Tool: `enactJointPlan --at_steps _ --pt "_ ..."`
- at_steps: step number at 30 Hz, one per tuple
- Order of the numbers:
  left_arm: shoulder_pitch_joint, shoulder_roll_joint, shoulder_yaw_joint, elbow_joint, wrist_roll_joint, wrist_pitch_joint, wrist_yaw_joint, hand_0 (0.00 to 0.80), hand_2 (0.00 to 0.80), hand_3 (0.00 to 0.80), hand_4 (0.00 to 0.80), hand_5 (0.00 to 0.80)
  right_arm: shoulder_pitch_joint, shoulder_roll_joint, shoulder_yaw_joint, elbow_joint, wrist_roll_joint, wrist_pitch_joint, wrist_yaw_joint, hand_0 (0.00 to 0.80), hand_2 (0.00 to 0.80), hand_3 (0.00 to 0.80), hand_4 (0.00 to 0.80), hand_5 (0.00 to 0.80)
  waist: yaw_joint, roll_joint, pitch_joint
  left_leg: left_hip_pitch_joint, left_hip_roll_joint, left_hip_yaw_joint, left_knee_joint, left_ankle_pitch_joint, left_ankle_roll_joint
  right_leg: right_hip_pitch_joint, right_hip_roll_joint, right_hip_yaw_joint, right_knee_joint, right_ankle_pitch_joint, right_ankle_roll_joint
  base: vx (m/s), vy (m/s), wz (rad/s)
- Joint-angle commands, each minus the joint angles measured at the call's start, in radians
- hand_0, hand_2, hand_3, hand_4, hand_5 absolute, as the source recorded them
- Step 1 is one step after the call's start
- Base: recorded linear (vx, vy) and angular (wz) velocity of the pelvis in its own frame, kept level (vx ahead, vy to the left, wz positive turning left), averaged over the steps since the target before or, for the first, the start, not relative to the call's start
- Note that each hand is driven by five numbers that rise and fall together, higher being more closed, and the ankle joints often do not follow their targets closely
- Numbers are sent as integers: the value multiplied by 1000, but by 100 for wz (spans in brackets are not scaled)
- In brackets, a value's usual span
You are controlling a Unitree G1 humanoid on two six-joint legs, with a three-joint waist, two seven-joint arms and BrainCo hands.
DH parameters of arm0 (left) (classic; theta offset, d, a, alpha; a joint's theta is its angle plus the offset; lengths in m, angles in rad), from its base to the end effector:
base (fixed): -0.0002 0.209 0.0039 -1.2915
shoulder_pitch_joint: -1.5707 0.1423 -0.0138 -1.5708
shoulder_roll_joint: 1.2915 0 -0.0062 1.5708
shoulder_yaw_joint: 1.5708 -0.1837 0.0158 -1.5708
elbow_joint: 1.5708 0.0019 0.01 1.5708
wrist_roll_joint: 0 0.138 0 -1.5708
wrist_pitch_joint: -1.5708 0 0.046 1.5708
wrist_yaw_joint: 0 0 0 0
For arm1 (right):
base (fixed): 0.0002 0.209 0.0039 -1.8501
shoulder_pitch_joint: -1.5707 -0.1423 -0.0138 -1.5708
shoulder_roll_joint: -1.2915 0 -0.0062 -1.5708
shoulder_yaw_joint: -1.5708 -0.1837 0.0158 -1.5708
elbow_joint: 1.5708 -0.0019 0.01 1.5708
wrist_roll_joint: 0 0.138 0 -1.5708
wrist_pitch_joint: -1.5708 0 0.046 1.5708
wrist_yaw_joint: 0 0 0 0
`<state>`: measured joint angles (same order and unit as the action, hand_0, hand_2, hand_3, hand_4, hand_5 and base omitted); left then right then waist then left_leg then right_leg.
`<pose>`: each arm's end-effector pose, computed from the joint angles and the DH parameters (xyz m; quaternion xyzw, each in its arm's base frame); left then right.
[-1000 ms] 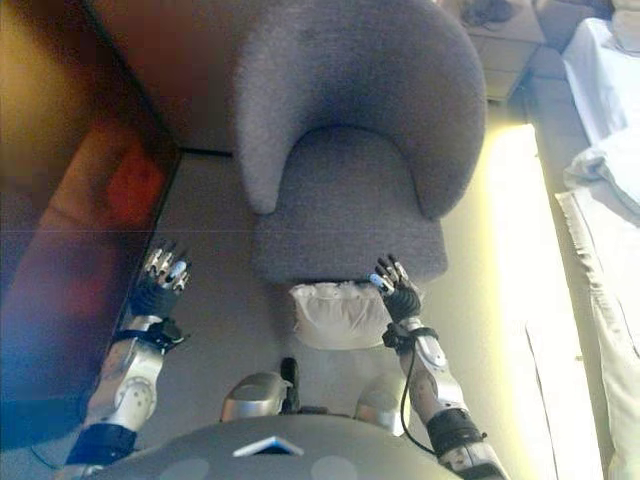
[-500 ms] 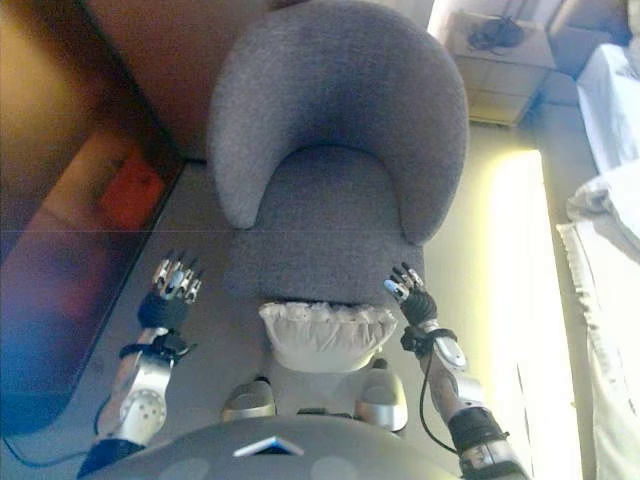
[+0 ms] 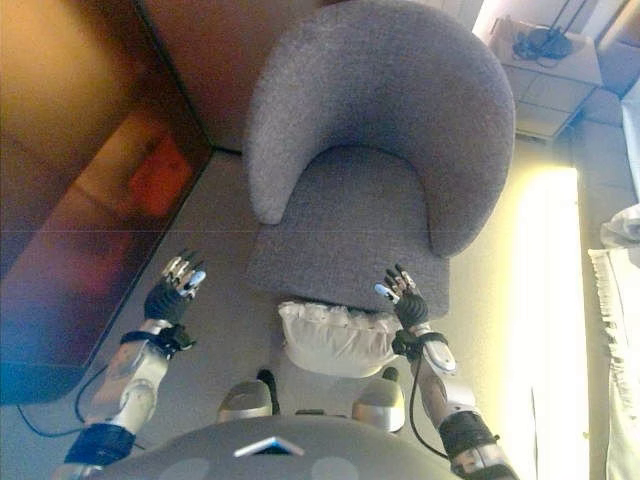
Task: Pick up the cushion and take it to the sofa
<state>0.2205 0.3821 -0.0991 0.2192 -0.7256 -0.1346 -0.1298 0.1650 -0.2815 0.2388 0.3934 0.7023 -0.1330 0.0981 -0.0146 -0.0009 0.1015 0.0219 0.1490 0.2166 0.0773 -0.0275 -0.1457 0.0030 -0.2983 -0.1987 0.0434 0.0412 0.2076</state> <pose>0.1397 0.2294 -0.0151 -0.1702 0.1409 0.0102 0.9752 0.1362 -0.1894 -0.0474 0.1952 0.2250 0.0098 0.9545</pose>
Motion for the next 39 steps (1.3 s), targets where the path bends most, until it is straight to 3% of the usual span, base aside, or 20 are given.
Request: enactJointPlan --at_steps 1,4,6,11,13,17,22,26,39 --pt "-35 1 10 -52 -26 -25 -12 0 0 0 0 0 -37 21 -36 -61 28 -42 30 0 0 0 0 0 0 -8 -17 -45 77 -43 10 60 -2 -1 -74 -30 5 74 25 38 -42 -19" --pt "-17 -1 7 -55 -8 -30 -12 0 0 0 0 0 -48 18 -26 -59 23 -18 36 0 0 0 0 0 8 -10 -18 -39 92 -24 16 56 -5 2 -66 -44 -5 71 28 19 -42 -12" --pt "-14 -1 3 -46 -78 -4 -77 0 0 0 0 0 -53 26 -28 -56 148 18 87 0 0 0 0 0 10 -10 -20 -39 97 -23 16 59 -7 4 -57 -41 -9 66 29 7 -36 -6" --pt "-8 -107 30 -39 -504 203 -378 0 0 0 0 0 -53 111 -82 -51 570 194 380 0 0 0 0 0 17 -7 -27 -24 107 -14 -17 73 -7 19 -41 -58 -34 66 28 6 -15 -4" --pt "-16 -137 24 -22 -630 265 -444 0 0 0 0 0 -66 135 -93 -51 678 245 470 0 0 0 0 0 19 -5 -30 -19 109 -11 -32 79 -10 20 -39 -69 -44 72 32 -8 -15 0" --pt "-24 -193 28 1 -792 369 -532 0 0 0 0 0 -81 172 -110 -84 742 315 600 0 0 0 0 0 20 -2 -44 -10 112 3 -64 90 -17 19 -36 -94 -60 83 37 -7 -8 -2" --pt "-23 -228 24 -5 -785 406 -563 0 0 0 0 0 -82 180 -100 -68 683 314 560 0 0 0 0 0 27 -7 -58 -10 116 -3 -56 82 -23 18 -34 -93 -48 72 37 7 -23 -2" --pt "-14 -225 30 -21 -774 412 -562 0 0 0 0 0 -48 162 -78 -82 632 308 618 0 0 0 0 0 25 -11 -59 -9 117 -5 -39 74 -19 22 -26 -77 -45 62 31 4 -8 0" --pt "-21 -204 29 -31 -787 414 -522 0 0 0 0 0 -45 153 -72 -69 653 310 561 0 0 0 0 0 25 -9 -64 1 107 -12 -55 74 -17 27 -20 -72 -54 65 31 0 0 0"
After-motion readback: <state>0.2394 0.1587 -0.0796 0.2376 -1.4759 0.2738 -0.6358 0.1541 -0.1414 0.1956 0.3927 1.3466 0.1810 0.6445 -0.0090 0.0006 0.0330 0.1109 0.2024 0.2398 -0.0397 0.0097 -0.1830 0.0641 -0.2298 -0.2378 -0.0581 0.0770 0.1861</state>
